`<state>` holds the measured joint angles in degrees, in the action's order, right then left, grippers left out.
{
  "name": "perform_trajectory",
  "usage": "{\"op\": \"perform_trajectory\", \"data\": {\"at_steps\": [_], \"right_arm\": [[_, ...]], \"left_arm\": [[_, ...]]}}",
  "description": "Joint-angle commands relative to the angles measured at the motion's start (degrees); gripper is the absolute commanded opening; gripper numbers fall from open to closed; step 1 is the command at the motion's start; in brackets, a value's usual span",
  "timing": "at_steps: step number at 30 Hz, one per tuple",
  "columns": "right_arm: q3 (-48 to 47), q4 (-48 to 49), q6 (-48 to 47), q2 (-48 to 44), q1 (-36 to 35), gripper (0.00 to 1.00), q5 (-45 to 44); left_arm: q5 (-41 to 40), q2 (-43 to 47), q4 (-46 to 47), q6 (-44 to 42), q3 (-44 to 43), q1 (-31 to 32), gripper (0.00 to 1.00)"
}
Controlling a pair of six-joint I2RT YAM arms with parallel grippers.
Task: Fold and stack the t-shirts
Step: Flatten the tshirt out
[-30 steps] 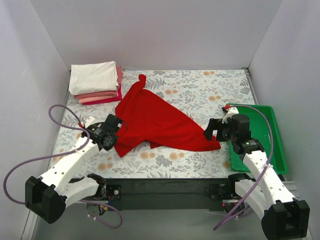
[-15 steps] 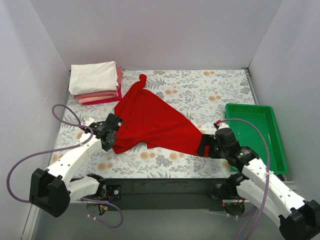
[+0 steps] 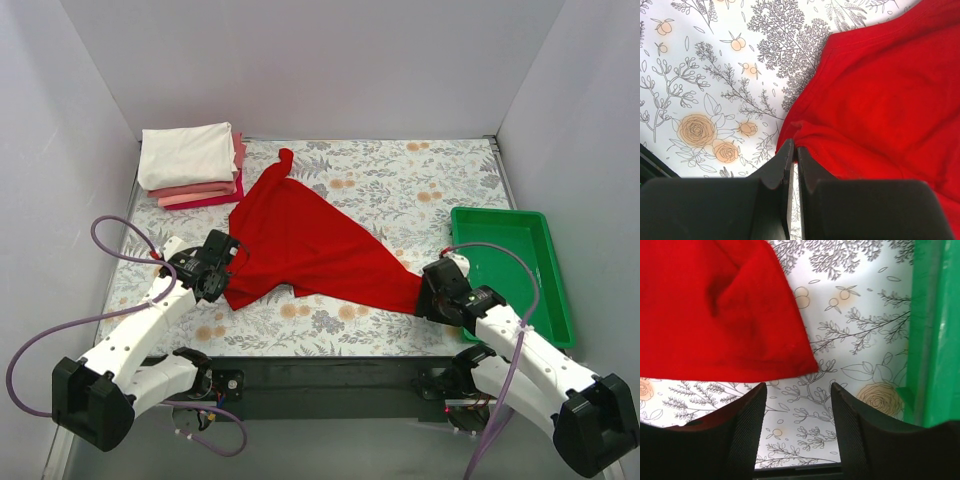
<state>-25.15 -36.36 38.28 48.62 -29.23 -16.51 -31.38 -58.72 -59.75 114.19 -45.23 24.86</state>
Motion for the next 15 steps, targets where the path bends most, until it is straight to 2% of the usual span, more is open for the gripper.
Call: {"op": "perform_trajectory", "data": {"at_steps": [1,15], "right_arm": [[-0.78,-0.73,1.09,-0.81,1.28,0.59,-3.44],[0.09,4.44,-4.18,4.11,3.75,0.49,2.0]], "left_arm": [[-3.51,0.1,-1.95,8.33,-0.99,-0.34,0.0],[-3.52,-0.87,-1.69,8.42,-0.74,-0.34,0.0]]}}
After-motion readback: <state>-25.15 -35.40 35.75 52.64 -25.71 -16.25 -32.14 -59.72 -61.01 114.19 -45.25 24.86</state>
